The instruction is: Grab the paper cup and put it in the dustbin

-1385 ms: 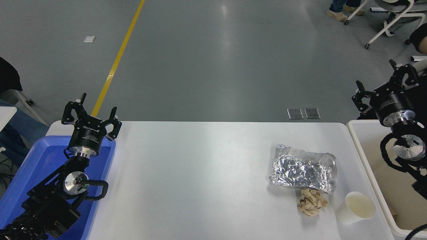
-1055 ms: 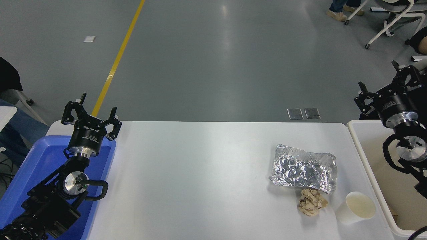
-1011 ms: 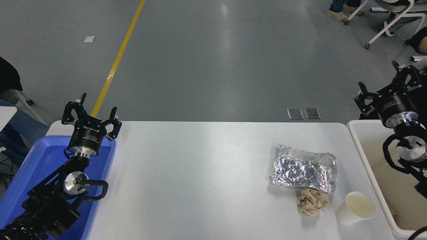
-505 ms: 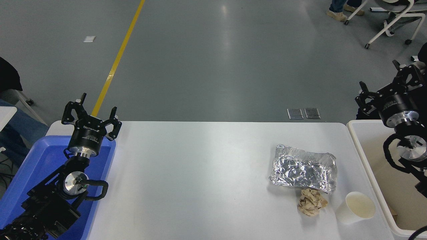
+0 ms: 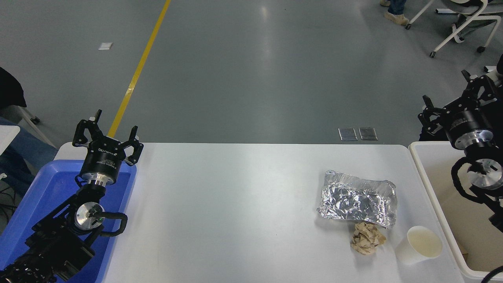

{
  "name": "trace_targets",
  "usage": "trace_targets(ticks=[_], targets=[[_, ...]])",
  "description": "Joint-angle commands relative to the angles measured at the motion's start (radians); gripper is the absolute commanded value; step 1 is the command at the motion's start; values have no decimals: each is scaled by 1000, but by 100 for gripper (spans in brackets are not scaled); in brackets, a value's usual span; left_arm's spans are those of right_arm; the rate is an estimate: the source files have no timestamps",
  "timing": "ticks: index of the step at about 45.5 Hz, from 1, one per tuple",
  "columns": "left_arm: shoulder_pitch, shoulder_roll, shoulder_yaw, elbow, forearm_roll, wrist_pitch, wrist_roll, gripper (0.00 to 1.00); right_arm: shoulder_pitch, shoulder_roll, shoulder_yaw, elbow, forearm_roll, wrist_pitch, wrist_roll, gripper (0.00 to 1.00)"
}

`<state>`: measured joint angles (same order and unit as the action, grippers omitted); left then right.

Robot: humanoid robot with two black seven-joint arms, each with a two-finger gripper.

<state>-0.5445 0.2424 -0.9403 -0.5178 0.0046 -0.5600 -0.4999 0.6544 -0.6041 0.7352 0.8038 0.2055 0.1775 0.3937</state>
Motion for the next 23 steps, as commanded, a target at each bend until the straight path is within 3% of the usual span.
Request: trace_targets(ticks=[1, 23], targets=[[0, 0, 0, 1, 0, 0, 0, 98, -1, 6, -7, 0, 0, 0, 0, 100], [0, 0, 0, 1, 0, 0, 0, 98, 7, -23, -53, 2, 0, 4, 0, 100]])
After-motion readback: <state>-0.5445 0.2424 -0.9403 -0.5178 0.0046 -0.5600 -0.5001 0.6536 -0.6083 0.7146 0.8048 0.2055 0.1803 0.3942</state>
